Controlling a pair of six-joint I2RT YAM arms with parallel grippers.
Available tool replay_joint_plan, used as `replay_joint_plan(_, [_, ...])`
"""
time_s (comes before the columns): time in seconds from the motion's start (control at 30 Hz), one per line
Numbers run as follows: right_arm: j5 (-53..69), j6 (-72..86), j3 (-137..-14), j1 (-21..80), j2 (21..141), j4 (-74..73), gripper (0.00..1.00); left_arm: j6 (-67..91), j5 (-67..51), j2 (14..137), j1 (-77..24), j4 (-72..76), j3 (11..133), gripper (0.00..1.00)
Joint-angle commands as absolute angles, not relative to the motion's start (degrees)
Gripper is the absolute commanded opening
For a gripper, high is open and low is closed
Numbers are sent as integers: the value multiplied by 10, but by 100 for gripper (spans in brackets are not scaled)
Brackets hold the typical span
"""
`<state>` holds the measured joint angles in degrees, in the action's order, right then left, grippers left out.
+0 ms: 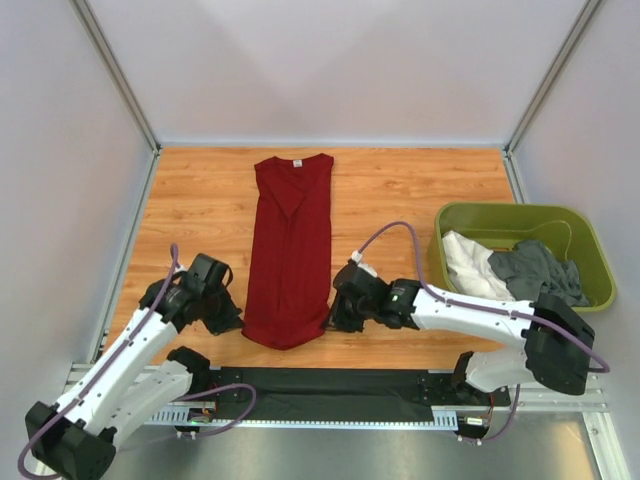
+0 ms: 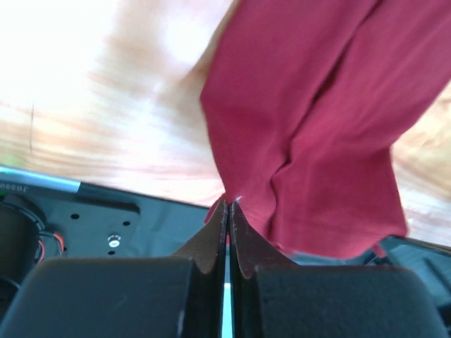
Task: Fold and stack the t-shirts
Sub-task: Fold the tshirt
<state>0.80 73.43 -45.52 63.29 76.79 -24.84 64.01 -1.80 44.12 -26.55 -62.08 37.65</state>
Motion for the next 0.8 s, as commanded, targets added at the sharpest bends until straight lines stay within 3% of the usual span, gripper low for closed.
replay_joint_plan(0.0, [19,664,-519,582,775,-282,0,604,25,496,-258,-605,440,0])
replay_joint_plan(0.27, [57,544,-625,458,826,-316,0,519,33,622,-189,-550,558,0])
replay_joint_plan(0.77, [124,433,-782,347,983,-327,0,458,31,824,-149,-475,703,0])
